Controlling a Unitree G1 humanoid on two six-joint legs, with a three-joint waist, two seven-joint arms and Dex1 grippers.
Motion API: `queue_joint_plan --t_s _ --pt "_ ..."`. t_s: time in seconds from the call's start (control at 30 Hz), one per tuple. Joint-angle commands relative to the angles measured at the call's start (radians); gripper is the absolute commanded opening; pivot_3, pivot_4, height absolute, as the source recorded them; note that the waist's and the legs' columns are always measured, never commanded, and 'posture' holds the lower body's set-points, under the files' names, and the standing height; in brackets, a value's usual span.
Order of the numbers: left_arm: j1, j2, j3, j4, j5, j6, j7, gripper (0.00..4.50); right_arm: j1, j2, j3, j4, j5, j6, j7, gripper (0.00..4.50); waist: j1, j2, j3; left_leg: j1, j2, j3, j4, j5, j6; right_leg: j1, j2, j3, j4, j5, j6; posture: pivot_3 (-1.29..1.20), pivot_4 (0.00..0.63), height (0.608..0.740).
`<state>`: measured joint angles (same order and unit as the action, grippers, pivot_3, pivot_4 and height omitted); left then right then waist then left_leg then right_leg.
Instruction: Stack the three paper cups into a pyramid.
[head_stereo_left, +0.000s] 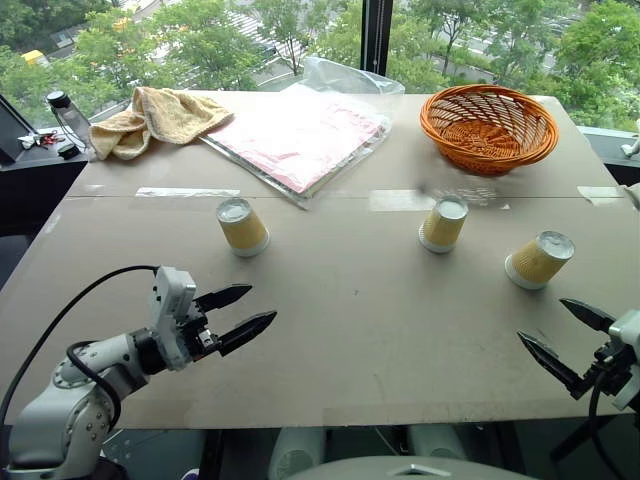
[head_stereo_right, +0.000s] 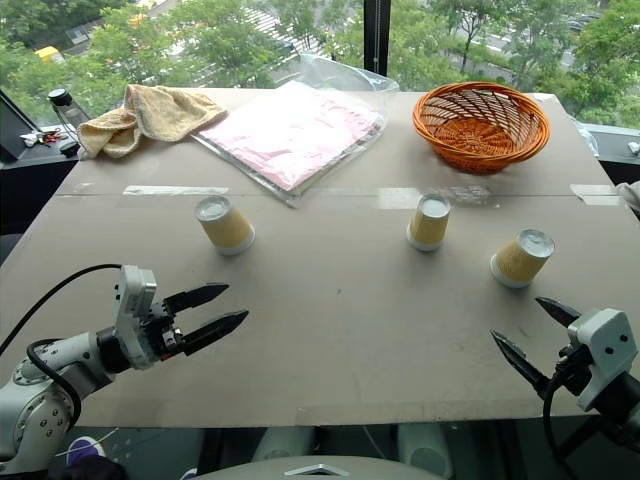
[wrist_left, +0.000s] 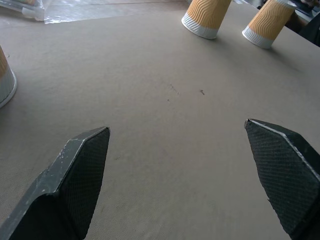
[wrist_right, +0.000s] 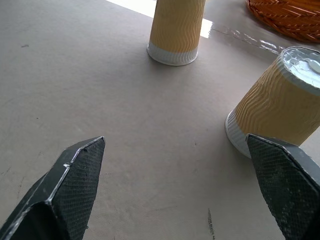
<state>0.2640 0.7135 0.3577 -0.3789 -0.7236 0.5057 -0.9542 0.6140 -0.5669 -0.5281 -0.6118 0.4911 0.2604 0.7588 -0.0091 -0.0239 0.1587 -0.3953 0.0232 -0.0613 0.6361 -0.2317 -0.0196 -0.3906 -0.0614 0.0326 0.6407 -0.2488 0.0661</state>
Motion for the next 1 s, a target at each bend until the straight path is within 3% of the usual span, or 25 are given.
queue_joint_plan --t_s 0.03,0.33,0.6,0.87,1.0 --pt "-0.020 0.007 0.024 -0.018 -0.018 0.001 0.007 4.46 -0.019 0.013 0.006 -0.030 -0.005 -0.011 -0.028 4.47 0.000 0.000 0.000 0.000 0.000 0.000 0.000 0.000 0.000 0.000 0.000 0.000 0.000 0.000 0.000 0.00 0.150 0.740" --pt "-0.128 -0.006 -0.001 -0.067 -0.083 0.041 0.036 4.46 -0.198 -0.005 0.138 -0.163 -0.021 0.190 -0.224 4.47 -0.003 0.000 0.000 0.000 0.000 0.000 0.000 0.000 0.000 0.000 0.000 0.000 0.000 0.001 -0.002 0.00 0.150 0.740" --pt "-0.174 -0.033 -0.046 -0.092 -0.012 -0.071 0.019 4.46 -0.530 0.021 0.348 -0.108 -0.117 0.286 -0.377 4.47 -0.002 0.000 0.000 0.000 0.000 0.000 0.000 0.000 0.000 -0.001 0.001 0.000 0.001 0.002 -0.002 0.00 0.150 0.740" --pt "-0.182 0.003 -0.021 -0.103 -0.120 -0.016 -0.053 4.46 -0.663 0.065 0.380 -0.047 -0.130 0.366 -0.440 4.47 -0.005 0.000 0.000 -0.002 -0.001 -0.001 0.000 0.000 0.000 -0.002 0.001 0.000 0.001 0.002 -0.001 0.00 0.150 0.740" --pt "-0.112 0.032 0.010 -0.126 -0.137 -0.016 -0.104 4.46 -0.706 0.087 0.421 -0.021 -0.144 0.395 -0.458 4.47 -0.011 0.000 0.000 -0.002 -0.001 -0.001 -0.001 0.000 0.000 -0.002 0.001 0.000 0.001 0.002 -0.001 0.00 0.150 0.740"
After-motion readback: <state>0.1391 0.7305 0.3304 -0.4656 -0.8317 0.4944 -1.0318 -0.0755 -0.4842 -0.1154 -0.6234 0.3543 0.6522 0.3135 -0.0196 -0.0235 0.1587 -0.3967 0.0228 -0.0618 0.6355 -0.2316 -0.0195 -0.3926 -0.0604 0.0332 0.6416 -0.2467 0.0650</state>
